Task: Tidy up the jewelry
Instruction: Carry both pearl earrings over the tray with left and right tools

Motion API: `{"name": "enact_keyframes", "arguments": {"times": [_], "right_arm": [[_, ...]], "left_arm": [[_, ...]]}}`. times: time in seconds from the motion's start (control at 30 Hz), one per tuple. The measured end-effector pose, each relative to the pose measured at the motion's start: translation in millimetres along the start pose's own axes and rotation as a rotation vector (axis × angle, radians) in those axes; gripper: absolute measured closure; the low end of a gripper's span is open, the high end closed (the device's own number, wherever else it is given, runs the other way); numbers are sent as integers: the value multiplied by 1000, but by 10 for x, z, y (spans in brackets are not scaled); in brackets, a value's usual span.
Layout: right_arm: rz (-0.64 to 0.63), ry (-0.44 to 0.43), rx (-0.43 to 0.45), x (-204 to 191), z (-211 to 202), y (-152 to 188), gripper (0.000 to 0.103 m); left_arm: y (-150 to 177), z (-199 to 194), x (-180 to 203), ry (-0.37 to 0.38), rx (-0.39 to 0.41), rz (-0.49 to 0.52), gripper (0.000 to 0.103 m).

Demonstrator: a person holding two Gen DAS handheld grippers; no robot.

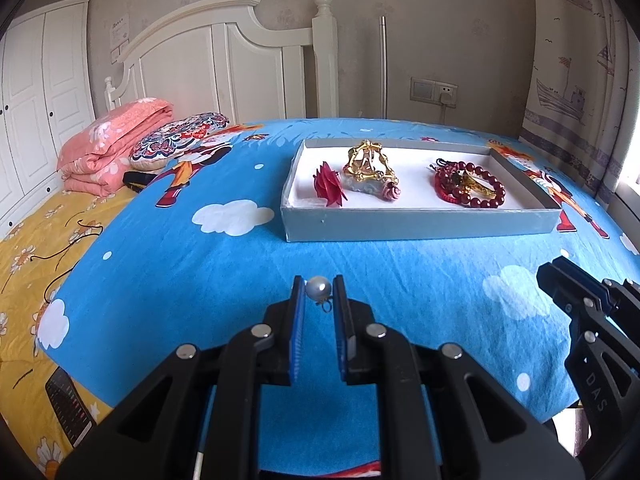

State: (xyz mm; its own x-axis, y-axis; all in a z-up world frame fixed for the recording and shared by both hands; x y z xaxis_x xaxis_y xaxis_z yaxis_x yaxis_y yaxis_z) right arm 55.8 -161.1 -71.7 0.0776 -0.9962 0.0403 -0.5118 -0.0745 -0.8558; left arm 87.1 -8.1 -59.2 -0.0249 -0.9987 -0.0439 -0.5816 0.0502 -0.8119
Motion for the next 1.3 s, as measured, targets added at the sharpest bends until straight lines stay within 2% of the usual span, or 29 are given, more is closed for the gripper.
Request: {"name": "enact_keyframes", "arguments": {"times": [0.17, 0.33, 0.73, 1.0, 1.13, 1.3], "right_arm": [[0, -13, 22, 7, -23, -76, 90], [9, -31, 7, 33, 49, -169, 90], [22, -29, 16, 164, 209, -543, 90], [4, -22, 6, 255, 420, -772, 90], [3, -22, -6, 315, 561, -933, 90], [20, -29, -57, 405, 838, -1074, 90]], "left_arm": [[-55, -27, 20, -11, 11, 12, 89], [-156, 25, 51, -12, 7, 20, 89], [-504, 200, 224, 9, 1, 30, 89], [-756, 410, 287, 20, -18, 20, 89], [-994, 534, 344, 37, -24, 29, 89], [-1210, 774, 399, 54, -65, 21, 89]]}}
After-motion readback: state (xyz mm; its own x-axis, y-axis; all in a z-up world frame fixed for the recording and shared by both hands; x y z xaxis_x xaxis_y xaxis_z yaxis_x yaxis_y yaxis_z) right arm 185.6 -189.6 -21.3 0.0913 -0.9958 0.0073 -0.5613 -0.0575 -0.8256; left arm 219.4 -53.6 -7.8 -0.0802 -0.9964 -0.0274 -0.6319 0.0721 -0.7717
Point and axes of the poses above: each gripper's, at about its wrist camera, not at the fingertips, and z roughly the way its jaws point, x to its right, y to its underside, the point moved 6 cm from there along z, roughly the way its jaws point
